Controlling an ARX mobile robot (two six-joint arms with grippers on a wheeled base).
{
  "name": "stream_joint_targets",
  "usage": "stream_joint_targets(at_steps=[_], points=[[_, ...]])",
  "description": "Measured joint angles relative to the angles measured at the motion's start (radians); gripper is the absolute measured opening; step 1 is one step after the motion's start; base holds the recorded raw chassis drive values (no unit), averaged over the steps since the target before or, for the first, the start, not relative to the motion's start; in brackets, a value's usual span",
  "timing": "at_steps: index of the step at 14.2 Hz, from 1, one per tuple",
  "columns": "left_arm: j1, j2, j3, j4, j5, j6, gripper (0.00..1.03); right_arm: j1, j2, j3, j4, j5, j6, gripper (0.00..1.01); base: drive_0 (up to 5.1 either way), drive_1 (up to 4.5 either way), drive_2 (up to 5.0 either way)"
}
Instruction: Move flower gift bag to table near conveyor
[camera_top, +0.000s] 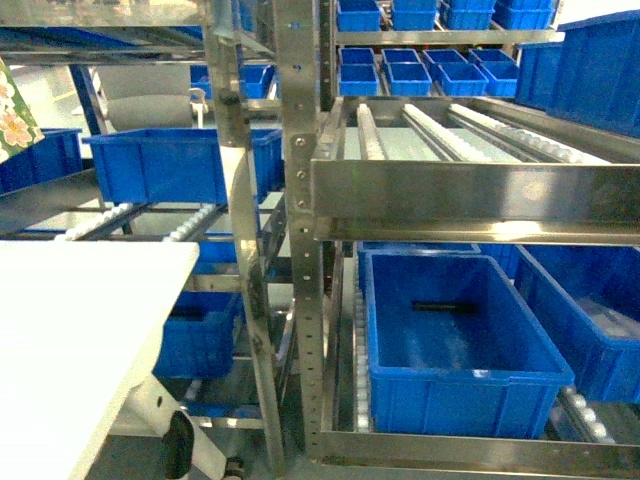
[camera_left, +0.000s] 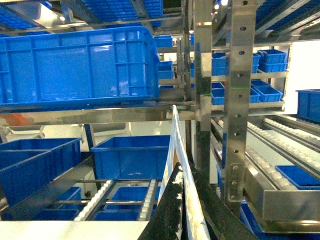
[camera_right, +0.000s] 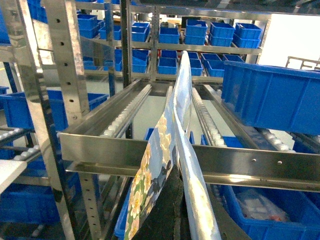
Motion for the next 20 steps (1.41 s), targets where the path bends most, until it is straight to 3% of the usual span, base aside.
stream_joint_targets(at_steps=[20], points=[[0.003,-0.001,0.0,0.002,-0.001,0.0,0.02,0.0,-0.004,0.0,0.003,0.0,0.0,0.02,-4.9,2.17,2.7]])
